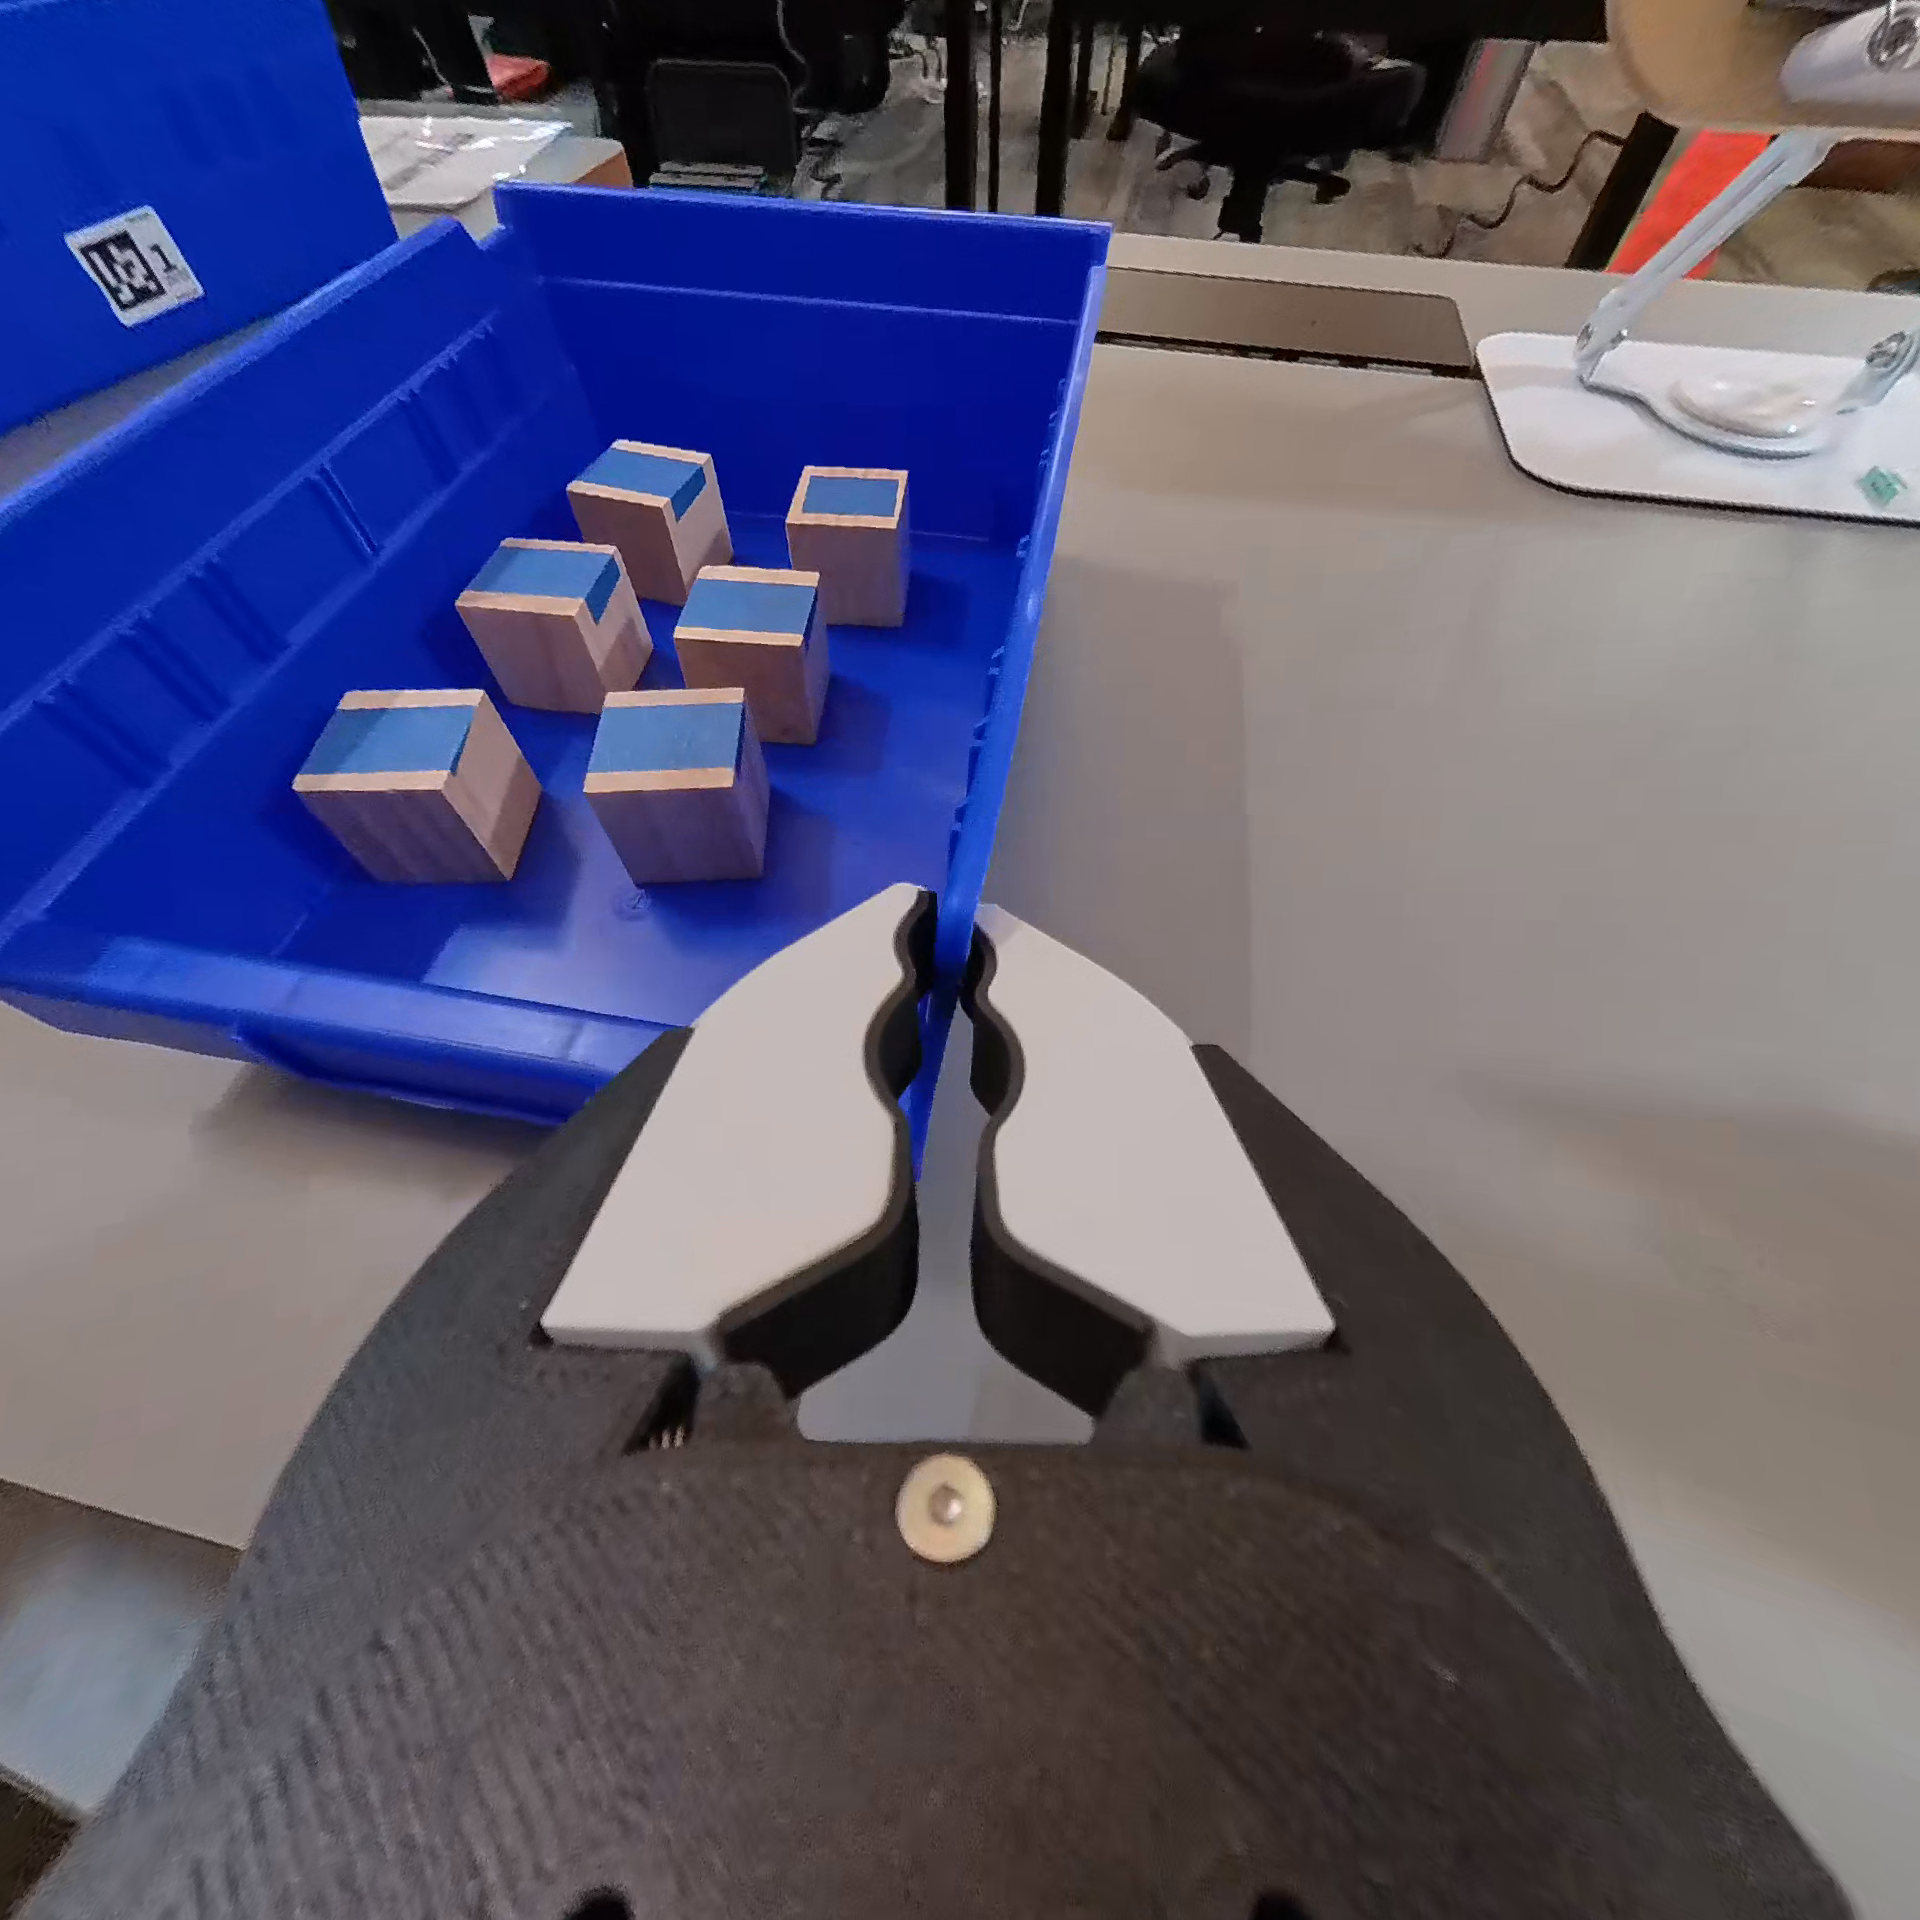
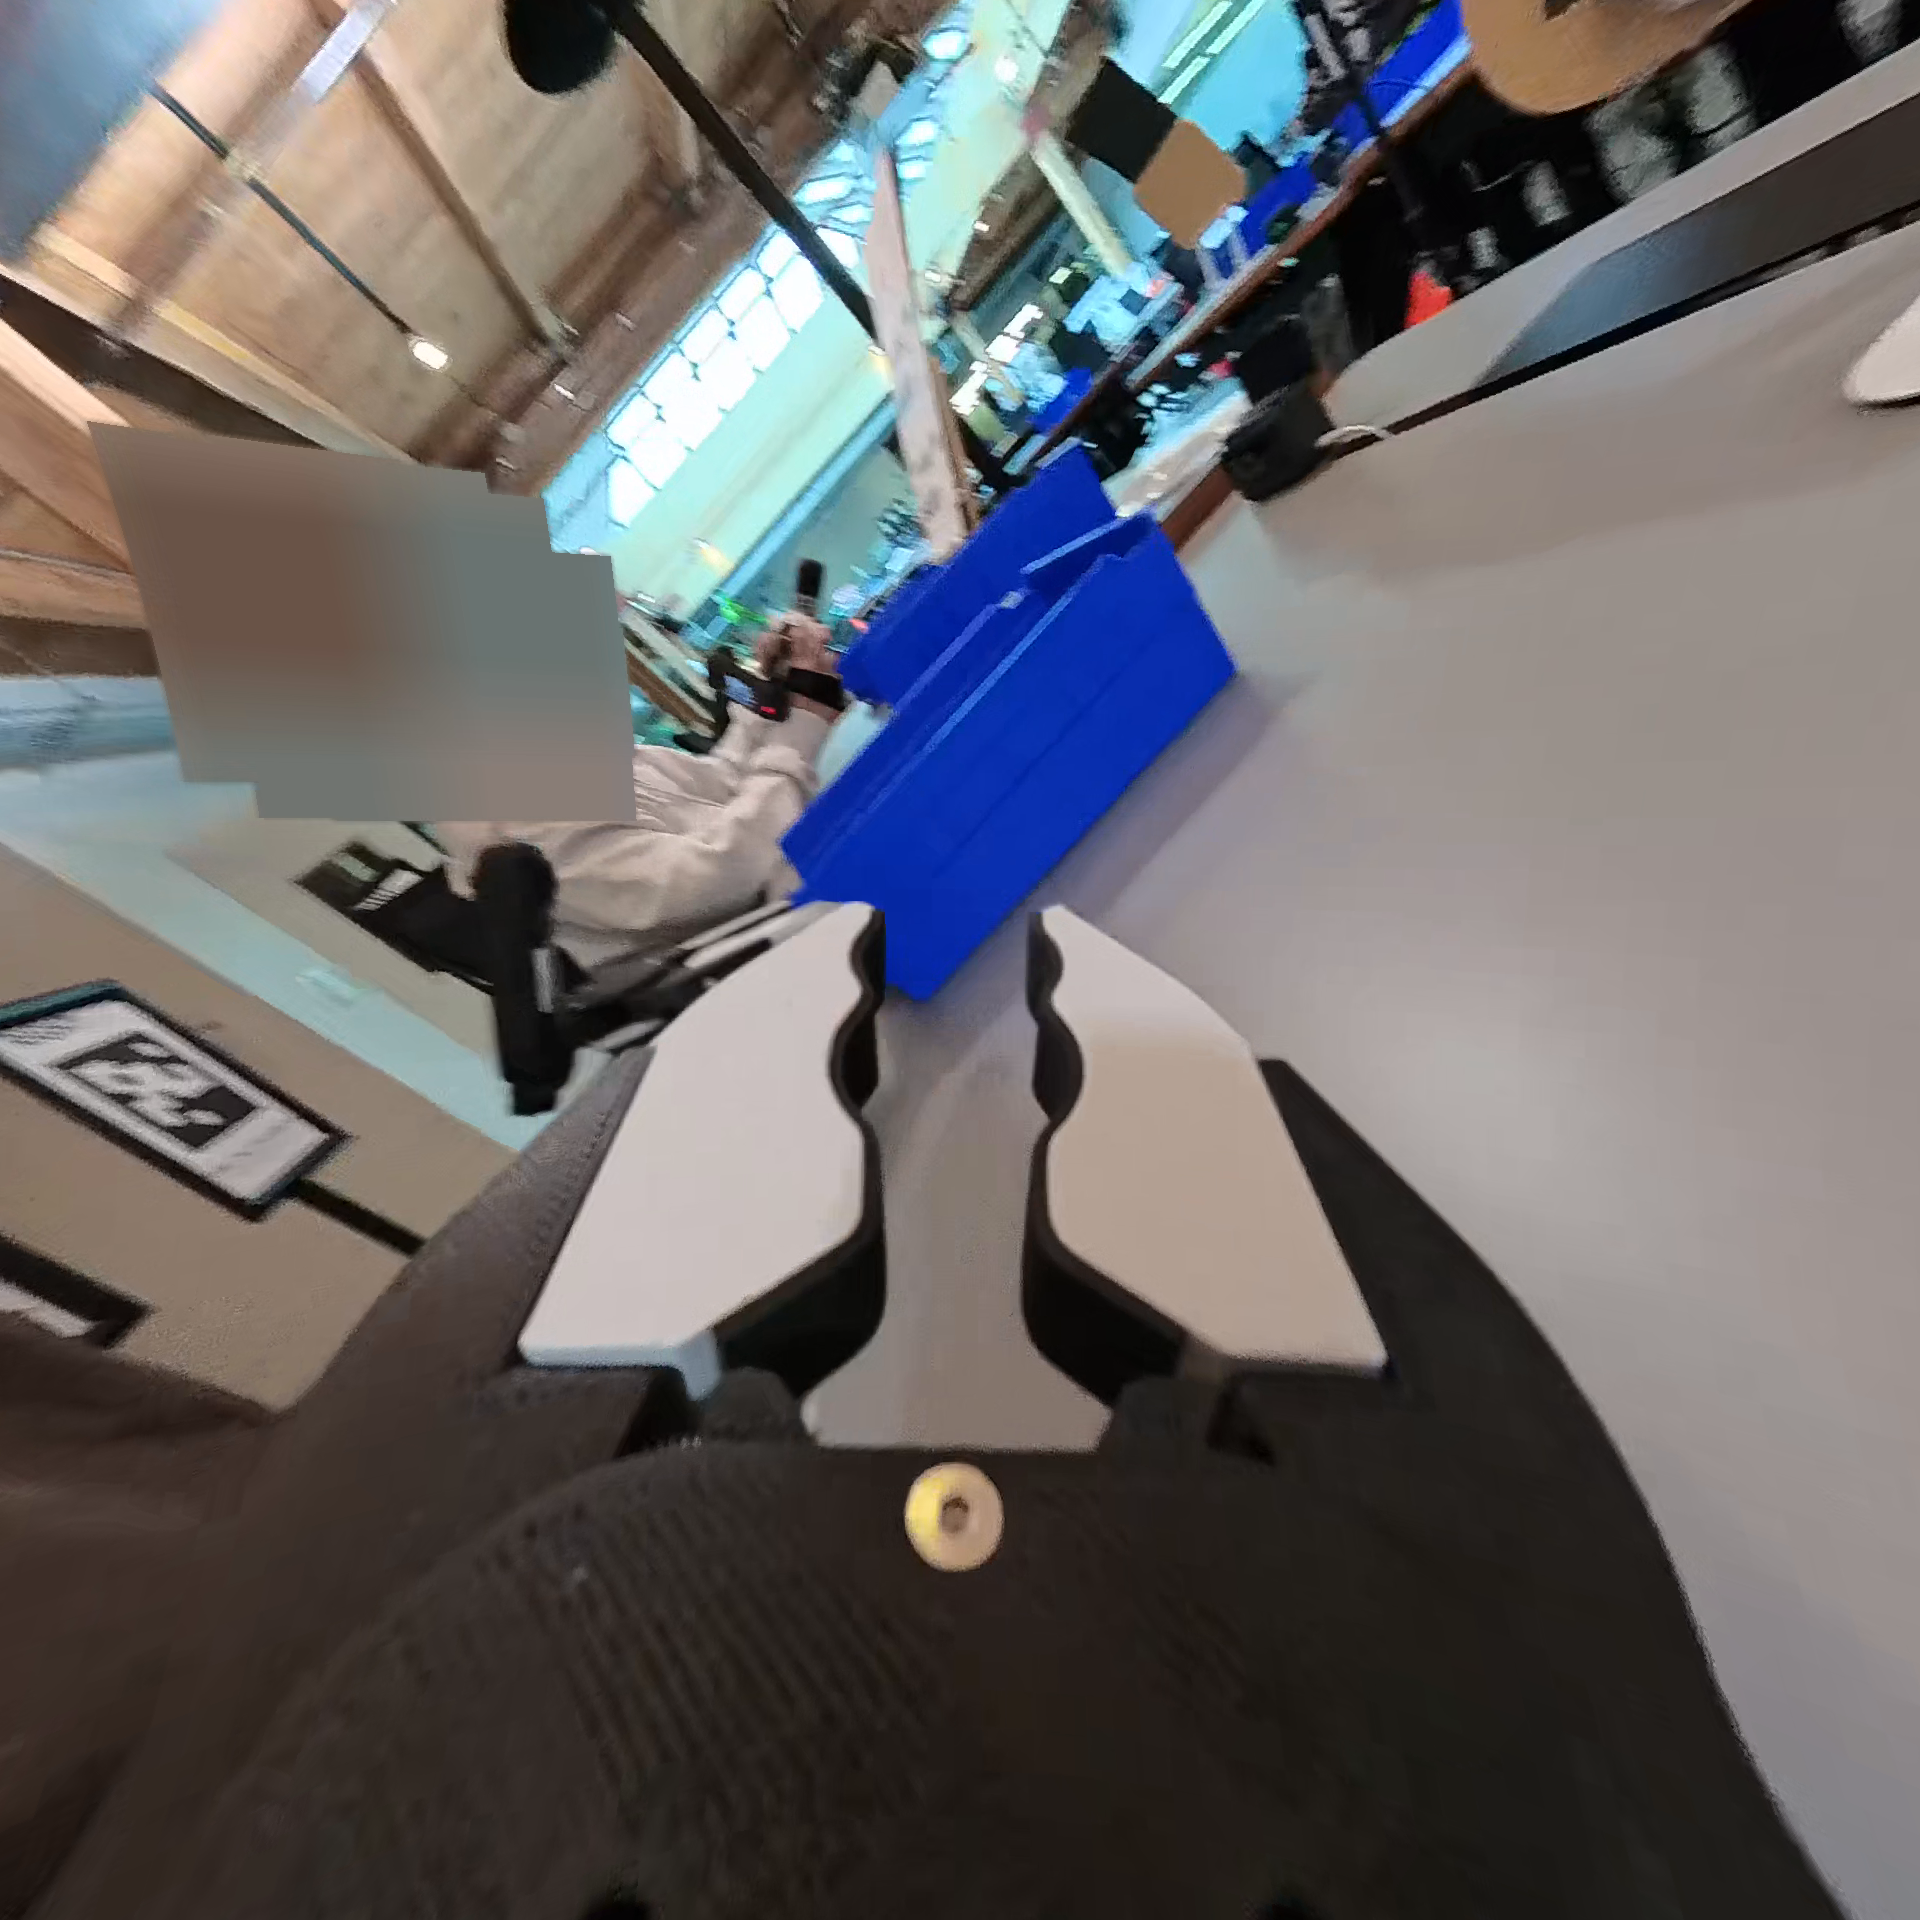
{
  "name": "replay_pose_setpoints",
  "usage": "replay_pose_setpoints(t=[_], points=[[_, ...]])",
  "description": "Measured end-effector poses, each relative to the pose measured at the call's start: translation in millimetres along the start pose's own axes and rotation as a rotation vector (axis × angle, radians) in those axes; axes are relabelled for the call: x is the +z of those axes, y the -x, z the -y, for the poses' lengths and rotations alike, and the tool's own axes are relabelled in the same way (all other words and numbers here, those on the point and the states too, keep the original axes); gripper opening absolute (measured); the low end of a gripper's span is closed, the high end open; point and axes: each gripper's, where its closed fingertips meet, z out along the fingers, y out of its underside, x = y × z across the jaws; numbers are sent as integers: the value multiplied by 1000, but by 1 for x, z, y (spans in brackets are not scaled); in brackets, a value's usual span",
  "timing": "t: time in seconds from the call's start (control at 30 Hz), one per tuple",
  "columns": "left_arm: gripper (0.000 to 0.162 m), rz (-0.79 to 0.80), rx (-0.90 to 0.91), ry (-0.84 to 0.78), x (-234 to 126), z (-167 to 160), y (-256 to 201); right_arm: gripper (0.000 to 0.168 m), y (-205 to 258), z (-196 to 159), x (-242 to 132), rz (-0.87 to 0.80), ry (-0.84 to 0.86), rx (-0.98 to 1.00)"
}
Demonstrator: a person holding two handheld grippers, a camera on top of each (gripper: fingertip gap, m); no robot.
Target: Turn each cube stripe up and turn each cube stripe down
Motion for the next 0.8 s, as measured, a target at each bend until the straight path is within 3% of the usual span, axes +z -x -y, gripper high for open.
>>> replay_pose_setpoints(t=[0.17,0.2,0.27,0.33,0.4,0.5,0.53,0.6,0.63,0.7,0.73,0.8], points=[[4,20,15,0,0,0,0,26,-5,-7,4,-59,45,-78],[14,6,-6,-2,0,3,-2,27,-5,-9,5,-56,52,-72],[62,-70,-56,-16,-7,15,-8,27,-5,-10,6,-47,56,-51],[73,-129,-127,-89,-21,38,-6,27,-6,-10,5,-43,50,-26],[74,-162,-203,-190,-36,65,7,26,-11,-10,3,-67,48,-9],[44,-194,-176,-271,-42,98,30,26,-22,-15,0,-139,76,-36],[43,-146,-137,-251,-33,103,43,25,-22,-16,-1,-147,87,-51],[46,-58,-50,-99,-1,96,64,24,-20,-18,-3,-156,88,-72],[47,-67,-33,54,17,80,66,24,-18,-17,-5,-159,80,-75],[49,-254,-120,422,41,35,49,22,-16,-15,-12,-148,44,-37],[56,-341,-210,507,48,25,39,22,-15,-13,-16,-136,21,4],[55,-372,-281,494,61,22,40,21,-16,-8,-28,-126,-30,73]])
